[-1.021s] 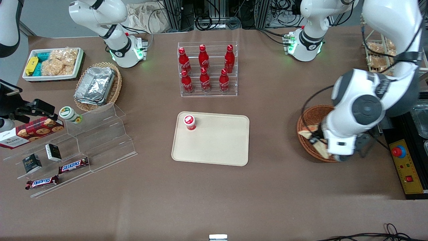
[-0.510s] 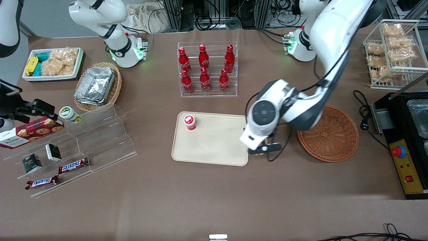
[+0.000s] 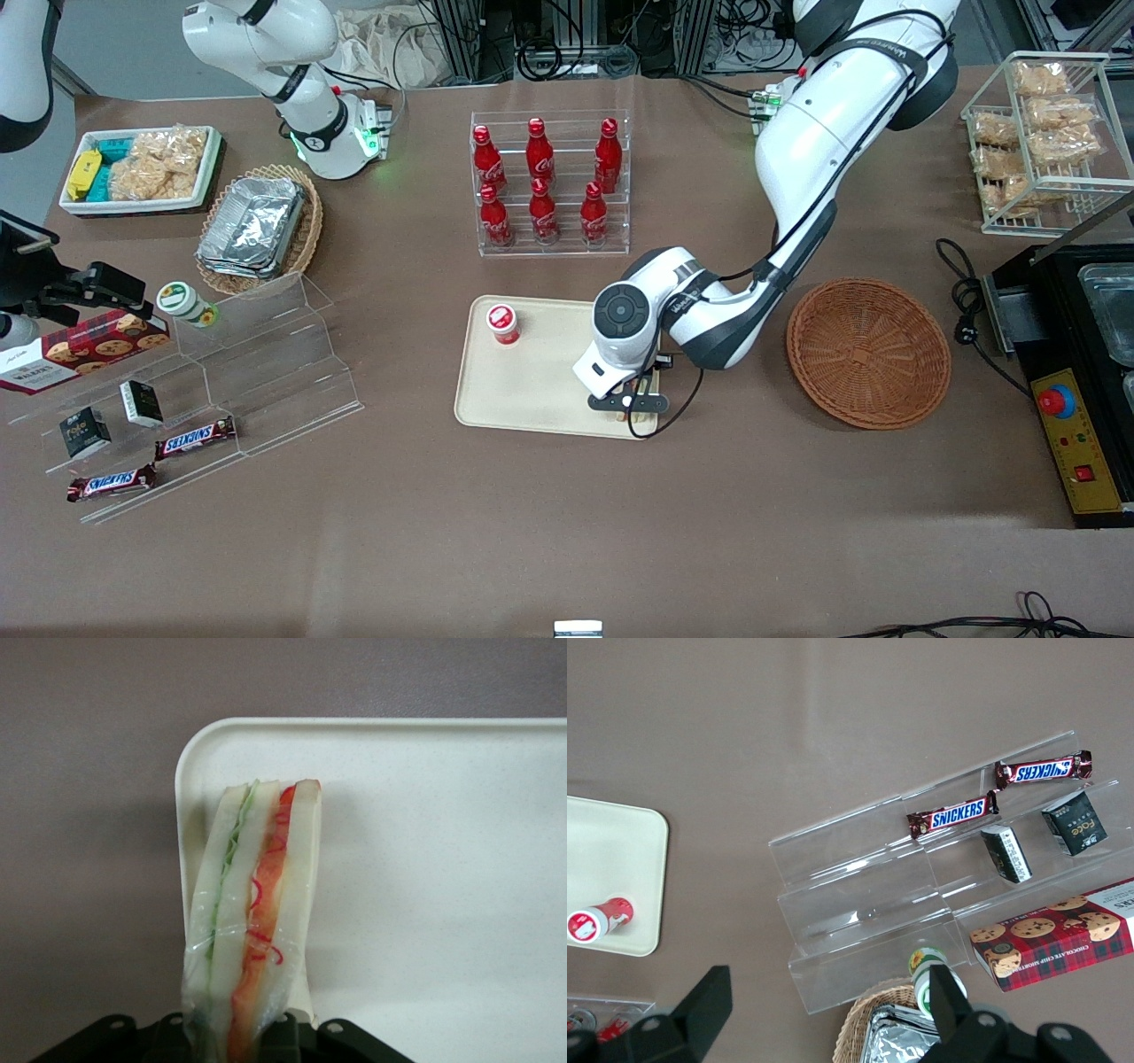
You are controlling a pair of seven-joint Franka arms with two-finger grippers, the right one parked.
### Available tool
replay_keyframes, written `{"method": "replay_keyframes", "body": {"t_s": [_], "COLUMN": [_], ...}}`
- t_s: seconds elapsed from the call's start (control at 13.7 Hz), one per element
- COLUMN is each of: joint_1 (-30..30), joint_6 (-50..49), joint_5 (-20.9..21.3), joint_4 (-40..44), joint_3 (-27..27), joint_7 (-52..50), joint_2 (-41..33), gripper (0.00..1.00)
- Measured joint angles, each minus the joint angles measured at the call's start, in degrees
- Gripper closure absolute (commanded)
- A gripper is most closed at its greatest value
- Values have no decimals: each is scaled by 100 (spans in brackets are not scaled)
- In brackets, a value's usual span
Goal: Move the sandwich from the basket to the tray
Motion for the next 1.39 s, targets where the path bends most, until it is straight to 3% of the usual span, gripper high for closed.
{"method": "replay_keyframes", "body": {"t_s": [0.44,0.88,1.09,1.39], "joint_1": [116,671,1061,2029], "joint_6": [-57,-1220,-1385,-1390], "joint_5": [25,-69,-444,-1362], "joint_4": [286,311,189,-214], "joint_3": [34,33,28,29], "joint_7": [5,56,196,1193], "joint_2": [-282,-1250,-1643,-2447], "gripper": [0,0,0,0]}}
